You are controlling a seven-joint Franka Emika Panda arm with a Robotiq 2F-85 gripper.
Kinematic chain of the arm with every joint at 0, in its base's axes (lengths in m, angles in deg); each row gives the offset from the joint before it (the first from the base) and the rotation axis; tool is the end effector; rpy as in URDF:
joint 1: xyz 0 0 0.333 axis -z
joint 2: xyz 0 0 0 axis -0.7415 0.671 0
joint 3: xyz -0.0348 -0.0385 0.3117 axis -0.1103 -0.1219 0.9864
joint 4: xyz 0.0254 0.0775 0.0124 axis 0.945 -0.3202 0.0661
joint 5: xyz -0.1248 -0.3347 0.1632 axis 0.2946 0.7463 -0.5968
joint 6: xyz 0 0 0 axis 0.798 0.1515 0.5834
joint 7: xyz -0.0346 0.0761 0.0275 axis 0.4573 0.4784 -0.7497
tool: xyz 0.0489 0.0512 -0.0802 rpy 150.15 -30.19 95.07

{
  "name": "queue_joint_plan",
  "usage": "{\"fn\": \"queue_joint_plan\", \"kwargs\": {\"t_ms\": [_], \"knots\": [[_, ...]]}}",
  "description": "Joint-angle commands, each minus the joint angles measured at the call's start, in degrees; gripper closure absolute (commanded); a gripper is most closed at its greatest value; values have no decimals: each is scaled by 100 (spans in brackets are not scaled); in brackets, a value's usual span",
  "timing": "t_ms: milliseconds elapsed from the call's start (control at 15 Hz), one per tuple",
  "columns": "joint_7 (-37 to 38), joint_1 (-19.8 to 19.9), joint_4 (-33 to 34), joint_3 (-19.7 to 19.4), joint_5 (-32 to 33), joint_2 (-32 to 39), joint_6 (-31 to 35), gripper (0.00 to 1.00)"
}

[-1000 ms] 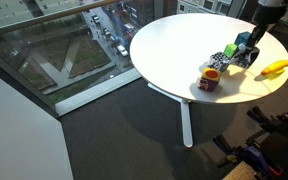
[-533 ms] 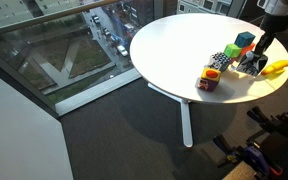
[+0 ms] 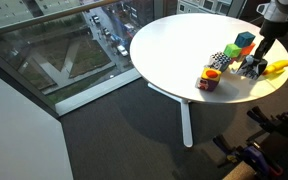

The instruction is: Unstack the square plush toys on the left

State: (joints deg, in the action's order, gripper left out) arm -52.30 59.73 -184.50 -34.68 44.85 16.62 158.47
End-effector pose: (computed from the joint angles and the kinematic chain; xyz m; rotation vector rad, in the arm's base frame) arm 0.4328 -0.1842 0.2409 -3.0998 -0.2851 0.2469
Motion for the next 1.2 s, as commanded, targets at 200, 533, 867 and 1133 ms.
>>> {"fn": "queue_joint_plan", "kwargs": {"t_ms": [200, 533, 867, 1133], "knots": [[-246, 160, 21, 59, 24, 329, 538, 95], [-240, 203, 58, 102, 5, 588, 711, 94], [-241, 262, 85, 157, 7, 774, 896, 58], [-233, 309, 88, 202, 7, 850, 1051, 32]]}}
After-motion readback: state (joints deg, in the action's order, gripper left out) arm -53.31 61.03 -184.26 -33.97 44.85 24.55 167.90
